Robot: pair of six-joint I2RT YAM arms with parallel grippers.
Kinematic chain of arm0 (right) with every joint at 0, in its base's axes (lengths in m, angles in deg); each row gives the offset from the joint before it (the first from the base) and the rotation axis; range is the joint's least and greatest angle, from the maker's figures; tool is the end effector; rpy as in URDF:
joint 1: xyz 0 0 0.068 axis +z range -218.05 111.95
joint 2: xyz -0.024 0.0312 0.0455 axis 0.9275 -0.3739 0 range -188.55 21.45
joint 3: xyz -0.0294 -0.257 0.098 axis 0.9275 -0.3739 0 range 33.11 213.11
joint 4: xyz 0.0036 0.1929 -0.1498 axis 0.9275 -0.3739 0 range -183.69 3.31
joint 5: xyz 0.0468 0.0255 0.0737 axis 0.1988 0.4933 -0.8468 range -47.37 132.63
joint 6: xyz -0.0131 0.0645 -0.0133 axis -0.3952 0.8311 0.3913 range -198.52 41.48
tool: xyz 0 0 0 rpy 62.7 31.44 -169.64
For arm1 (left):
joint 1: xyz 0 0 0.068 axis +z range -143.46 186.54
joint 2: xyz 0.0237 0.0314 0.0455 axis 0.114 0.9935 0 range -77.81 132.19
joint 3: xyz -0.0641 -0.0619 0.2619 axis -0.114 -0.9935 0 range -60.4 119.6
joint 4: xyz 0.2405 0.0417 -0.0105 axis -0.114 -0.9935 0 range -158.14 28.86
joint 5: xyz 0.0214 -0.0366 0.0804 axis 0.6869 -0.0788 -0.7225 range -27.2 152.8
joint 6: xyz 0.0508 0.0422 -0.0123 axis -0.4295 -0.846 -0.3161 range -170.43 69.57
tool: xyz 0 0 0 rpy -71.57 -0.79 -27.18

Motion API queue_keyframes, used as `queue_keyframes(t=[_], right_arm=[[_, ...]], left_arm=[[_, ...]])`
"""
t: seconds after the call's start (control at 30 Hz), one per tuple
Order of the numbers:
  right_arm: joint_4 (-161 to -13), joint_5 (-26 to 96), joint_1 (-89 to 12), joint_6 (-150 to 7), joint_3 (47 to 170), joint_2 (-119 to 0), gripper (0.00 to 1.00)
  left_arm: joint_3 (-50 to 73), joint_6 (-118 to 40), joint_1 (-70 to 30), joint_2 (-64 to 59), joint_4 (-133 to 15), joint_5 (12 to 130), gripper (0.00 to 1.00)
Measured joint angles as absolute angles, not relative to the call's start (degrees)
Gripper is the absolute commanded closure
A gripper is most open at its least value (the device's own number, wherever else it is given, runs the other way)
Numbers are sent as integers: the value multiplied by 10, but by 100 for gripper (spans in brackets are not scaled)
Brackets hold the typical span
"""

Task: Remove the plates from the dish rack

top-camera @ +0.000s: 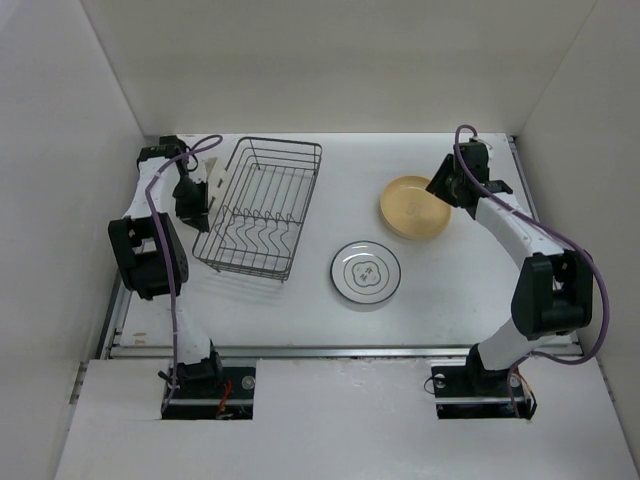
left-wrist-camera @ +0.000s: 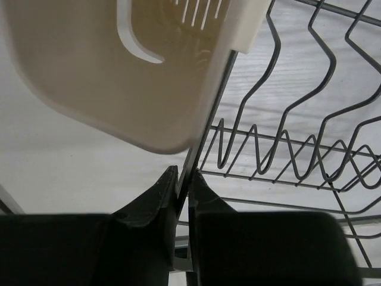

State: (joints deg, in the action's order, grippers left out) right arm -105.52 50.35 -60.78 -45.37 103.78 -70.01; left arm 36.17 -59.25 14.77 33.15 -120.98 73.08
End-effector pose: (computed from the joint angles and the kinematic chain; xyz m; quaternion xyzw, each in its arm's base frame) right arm 0.3559 0.0381 0.2760 0.2301 0.8735 0.0895 0.4196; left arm 0.3821 0.0456 0.2436 0.0174 0.9865 -0.0675 0.1484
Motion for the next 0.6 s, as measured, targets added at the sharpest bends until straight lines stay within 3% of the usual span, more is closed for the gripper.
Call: queue_keyframes(t=[0.37,0.6], right_arm=[[-1056,513,-603,-454,1038,-700,52],[-1060,520,-598,-454,1046,-700,52]], left_arm=[[311,-532,196,296,-1167,742,100],[353,-518,186,317,-1165,701,100]])
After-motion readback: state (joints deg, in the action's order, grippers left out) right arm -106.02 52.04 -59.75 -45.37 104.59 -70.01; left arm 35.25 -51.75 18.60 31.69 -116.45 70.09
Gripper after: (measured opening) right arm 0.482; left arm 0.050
